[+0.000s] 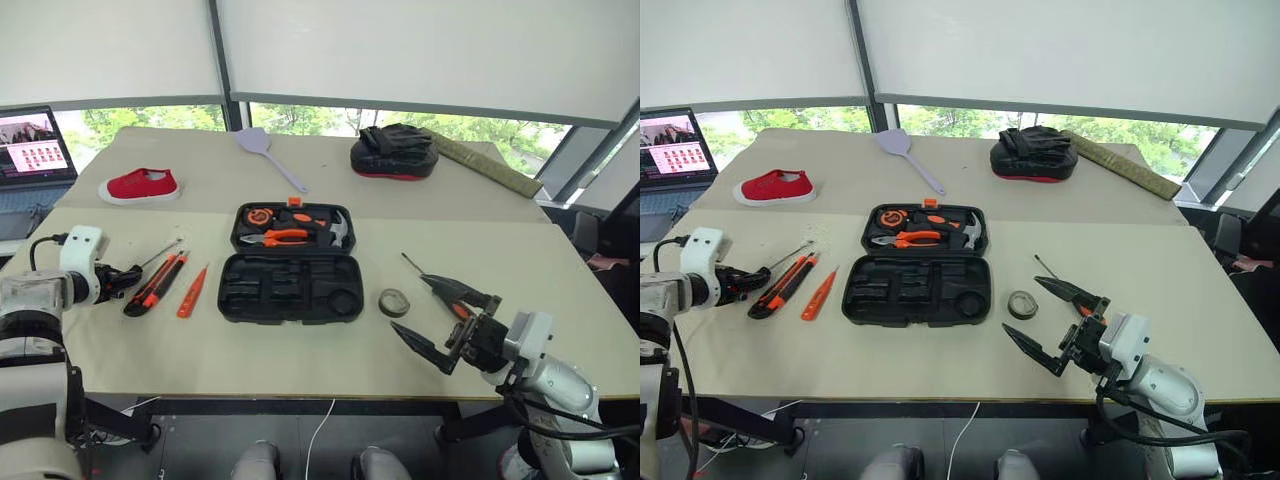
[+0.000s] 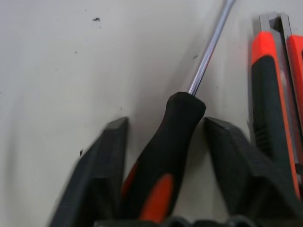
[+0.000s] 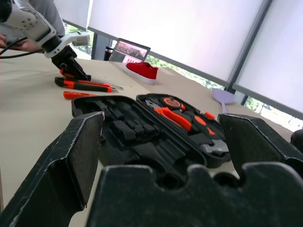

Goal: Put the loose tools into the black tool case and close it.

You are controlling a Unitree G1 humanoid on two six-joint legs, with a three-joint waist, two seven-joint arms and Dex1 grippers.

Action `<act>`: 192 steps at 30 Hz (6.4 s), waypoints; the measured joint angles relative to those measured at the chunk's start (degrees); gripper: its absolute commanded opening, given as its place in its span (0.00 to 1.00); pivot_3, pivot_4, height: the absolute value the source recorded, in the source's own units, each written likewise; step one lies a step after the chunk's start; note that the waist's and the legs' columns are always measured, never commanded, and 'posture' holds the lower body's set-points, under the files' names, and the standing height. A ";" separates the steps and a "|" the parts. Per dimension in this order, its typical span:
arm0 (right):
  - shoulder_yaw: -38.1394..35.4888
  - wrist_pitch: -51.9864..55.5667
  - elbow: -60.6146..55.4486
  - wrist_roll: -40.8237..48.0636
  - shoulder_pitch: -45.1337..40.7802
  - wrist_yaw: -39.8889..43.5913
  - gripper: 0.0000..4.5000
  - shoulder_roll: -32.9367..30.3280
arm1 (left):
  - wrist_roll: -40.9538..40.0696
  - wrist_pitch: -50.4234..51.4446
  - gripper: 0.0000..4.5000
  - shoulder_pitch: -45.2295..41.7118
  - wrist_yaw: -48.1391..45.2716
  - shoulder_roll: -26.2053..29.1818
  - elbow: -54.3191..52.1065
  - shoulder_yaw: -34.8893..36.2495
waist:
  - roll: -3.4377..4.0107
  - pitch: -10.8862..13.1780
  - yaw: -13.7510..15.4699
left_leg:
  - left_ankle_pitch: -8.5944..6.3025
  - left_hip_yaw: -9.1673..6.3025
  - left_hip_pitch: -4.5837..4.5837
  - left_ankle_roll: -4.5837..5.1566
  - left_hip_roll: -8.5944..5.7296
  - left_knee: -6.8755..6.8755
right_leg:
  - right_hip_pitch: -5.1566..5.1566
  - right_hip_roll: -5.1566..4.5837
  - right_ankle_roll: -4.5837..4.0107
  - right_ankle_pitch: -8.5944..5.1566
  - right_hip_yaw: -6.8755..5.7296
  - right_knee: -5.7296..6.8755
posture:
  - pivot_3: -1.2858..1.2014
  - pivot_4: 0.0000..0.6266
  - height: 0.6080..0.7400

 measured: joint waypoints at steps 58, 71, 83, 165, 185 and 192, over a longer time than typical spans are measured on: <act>-3.40 14.85 1.71 5.34 -2.41 0.45 1.00 -7.75 | 8.73 -43.46 0.66 -11.72 -19.29 -23.02 -5.35 -13.40 | -0.04 0.12 0.78 | -0.04 -0.14 -0.57 0.20 -0.05 0.79 | -0.05 0.06 0.30 0.28 0.10 -0.02 | 0.52 0.24 1.00; -3.63 14.84 2.29 5.30 -0.35 1.22 1.00 -7.37 | 3.21 -25.83 0.01 -2.96 -15.16 -25.24 -11.53 -7.81 | -0.03 0.11 1.07 | -0.04 -0.23 -0.54 0.20 -0.06 0.91 | 0.07 0.08 0.31 0.29 0.06 0.01 | 0.52 0.24 1.00; -3.81 14.83 2.26 5.25 1.81 1.10 1.00 -6.92 | 3.88 -21.58 0.01 -2.85 -11.81 -26.49 -13.70 -8.88 | 0.01 0.08 1.25 | -0.04 -0.25 -0.52 0.20 -0.07 0.97 | 0.11 0.08 0.32 0.31 0.08 0.04 | 0.52 0.24 1.00; 7.54 31.21 34.55 -13.39 -28.06 4.56 0.23 -20.49 | -31.98 -18.54 1.00 58.80 -23.88 -16.35 -76.43 11.66 | 1.22 -0.45 -0.39 | -0.22 0.36 -0.35 0.39 -0.04 0.52 | -0.36 -0.07 0.34 0.12 0.67 -0.15 | 0.52 0.24 1.00; 33.63 23.97 52.34 -32.18 -63.24 17.60 0.23 2.69 | -27.32 -20.40 1.00 55.28 -5.28 -23.05 -73.69 15.20 | 1.30 -0.36 -0.30 | -0.13 0.49 -0.86 0.19 0.59 0.54 | -1.04 0.73 -0.26 0.47 0.76 -0.02 | 0.52 0.24 1.00; 33.80 23.81 56.63 -35.53 -65.47 17.39 0.23 5.36 | -26.45 -21.25 1.00 56.43 -4.87 -23.47 -73.71 15.05 | 1.30 -0.36 -0.94 | -0.09 0.52 -0.82 0.11 0.71 0.52 | -1.09 0.82 -0.35 0.50 0.72 0.06 | 0.52 0.24 1.00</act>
